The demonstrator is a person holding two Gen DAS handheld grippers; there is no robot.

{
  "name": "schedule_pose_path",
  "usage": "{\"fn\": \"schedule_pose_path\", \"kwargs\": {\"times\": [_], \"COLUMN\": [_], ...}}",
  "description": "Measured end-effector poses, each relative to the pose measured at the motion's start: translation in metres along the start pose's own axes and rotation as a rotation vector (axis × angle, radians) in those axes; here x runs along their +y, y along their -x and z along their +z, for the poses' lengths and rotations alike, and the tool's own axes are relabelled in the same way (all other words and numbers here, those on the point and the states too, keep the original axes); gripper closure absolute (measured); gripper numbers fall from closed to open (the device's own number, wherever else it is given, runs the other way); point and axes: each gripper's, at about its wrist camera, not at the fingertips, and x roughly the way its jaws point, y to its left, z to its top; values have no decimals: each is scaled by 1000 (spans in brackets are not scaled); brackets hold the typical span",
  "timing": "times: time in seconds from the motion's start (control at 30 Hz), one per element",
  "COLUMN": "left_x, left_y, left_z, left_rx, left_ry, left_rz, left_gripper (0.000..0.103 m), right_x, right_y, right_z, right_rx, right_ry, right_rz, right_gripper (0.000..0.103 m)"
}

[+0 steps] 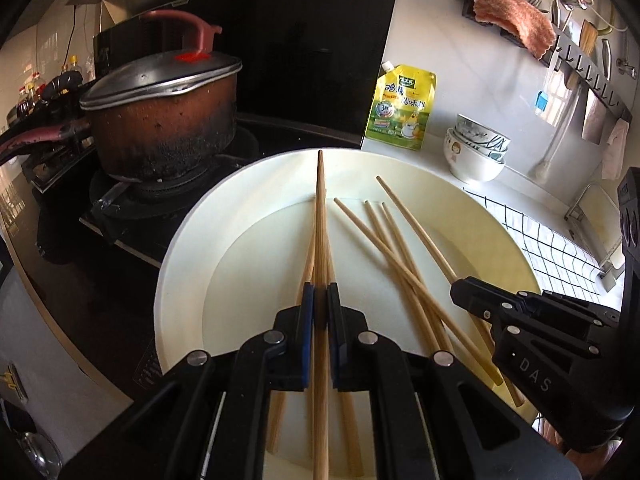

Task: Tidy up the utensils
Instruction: 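Carry both held chopsticks over the white water basin, then open both tools to drop the chopsticks into the basin water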

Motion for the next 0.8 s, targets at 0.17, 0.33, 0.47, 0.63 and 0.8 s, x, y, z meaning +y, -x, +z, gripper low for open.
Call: {"fn": "schedule_pose_path", "kwargs": {"times": [0.17,0.33,0.47,0.63,0.8], "left_x": [4,5,3,-1,-8], "left_y": [-1,7,13,21,31], "left_z": [-2,-4,-7,-13,-20], "left_rx": [-1,-20,-21,-20,-24], "left_ry": [15,30,37,38,27], "left_rz": [2,10,5,-6,-10], "left_gripper": [78,62,58,58,58], "right_x": [-4,-6,-9,-12,-14], "right_y": [1,7,17,30,45], "right_z": [-2,-5,-9,-17,-25], "right_rx": [-9,-21,-39,-57,-80], "right_ry": [-6,-1,-12,-23,-30], "right_rz": [-3,-11,-6,-2,-4], "right_gripper": [94,92,90,84,84]}}
